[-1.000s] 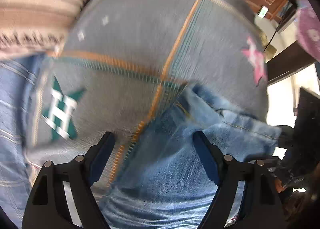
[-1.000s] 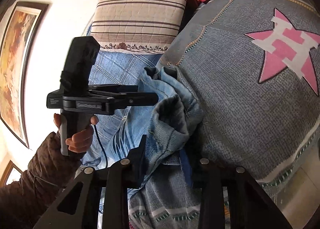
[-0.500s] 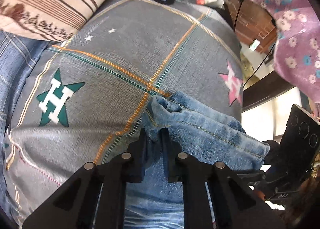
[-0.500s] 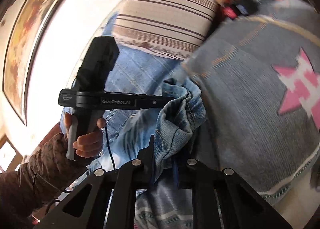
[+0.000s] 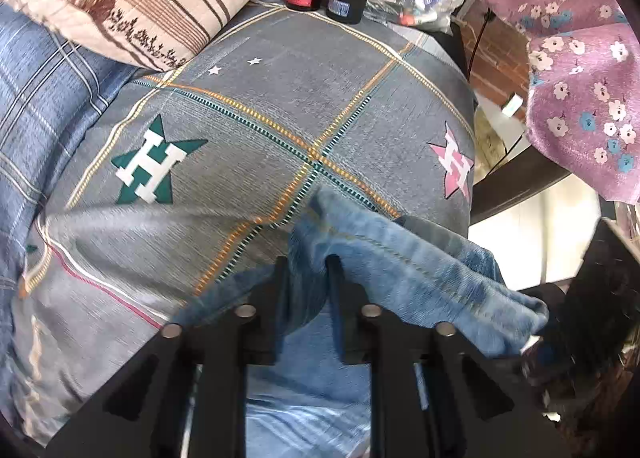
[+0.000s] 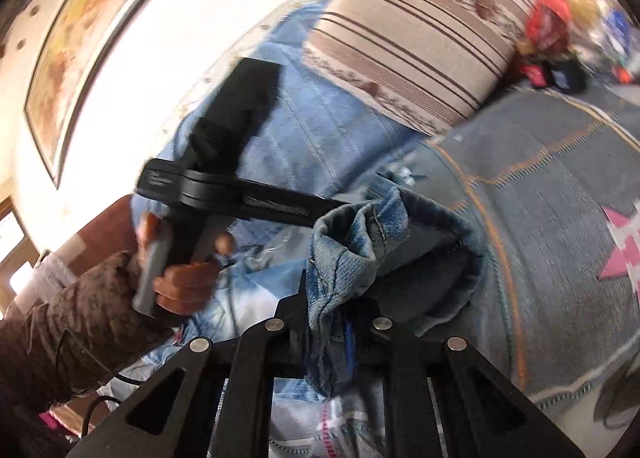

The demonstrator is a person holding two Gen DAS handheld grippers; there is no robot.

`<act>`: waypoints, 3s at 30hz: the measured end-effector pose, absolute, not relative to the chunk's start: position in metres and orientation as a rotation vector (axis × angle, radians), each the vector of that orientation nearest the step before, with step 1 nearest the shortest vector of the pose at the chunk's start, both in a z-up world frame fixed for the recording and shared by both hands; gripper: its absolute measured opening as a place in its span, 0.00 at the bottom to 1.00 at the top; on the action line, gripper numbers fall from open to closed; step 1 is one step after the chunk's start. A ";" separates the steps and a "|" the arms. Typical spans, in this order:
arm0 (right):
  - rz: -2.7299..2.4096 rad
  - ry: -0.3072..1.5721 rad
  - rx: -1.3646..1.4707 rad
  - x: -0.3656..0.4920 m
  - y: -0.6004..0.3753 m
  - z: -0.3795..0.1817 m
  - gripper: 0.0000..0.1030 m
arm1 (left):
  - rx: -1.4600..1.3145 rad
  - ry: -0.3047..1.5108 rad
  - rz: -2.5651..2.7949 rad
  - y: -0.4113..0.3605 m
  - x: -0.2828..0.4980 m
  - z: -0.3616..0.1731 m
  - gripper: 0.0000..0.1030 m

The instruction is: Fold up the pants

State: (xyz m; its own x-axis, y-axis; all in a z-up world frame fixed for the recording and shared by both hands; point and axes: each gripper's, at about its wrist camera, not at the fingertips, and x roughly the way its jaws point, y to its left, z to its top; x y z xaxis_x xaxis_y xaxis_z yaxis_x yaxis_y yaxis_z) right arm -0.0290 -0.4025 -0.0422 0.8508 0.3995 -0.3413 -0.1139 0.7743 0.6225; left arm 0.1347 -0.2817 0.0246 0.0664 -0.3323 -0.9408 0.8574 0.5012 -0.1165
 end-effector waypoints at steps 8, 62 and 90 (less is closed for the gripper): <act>0.233 0.614 0.889 -0.060 -0.447 -0.125 0.14 | 0.812 1.284 -1.054 -0.317 0.141 -0.007 0.79; 0.579 0.760 0.007 0.015 -0.166 -0.033 0.44 | -0.040 1.349 -0.610 -0.037 0.141 -0.010 0.29; 0.596 0.872 0.174 0.085 -0.276 0.024 0.66 | 0.448 0.937 -0.559 -0.086 0.005 0.012 0.62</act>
State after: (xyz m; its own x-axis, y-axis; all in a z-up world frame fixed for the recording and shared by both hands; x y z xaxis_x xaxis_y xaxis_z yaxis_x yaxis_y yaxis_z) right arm 0.0848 -0.2759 0.0238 0.4937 0.5575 -0.6674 -0.4200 0.8249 0.3783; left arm 0.0045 -0.0863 0.0124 0.4708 -0.2516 -0.8456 0.6246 0.7720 0.1181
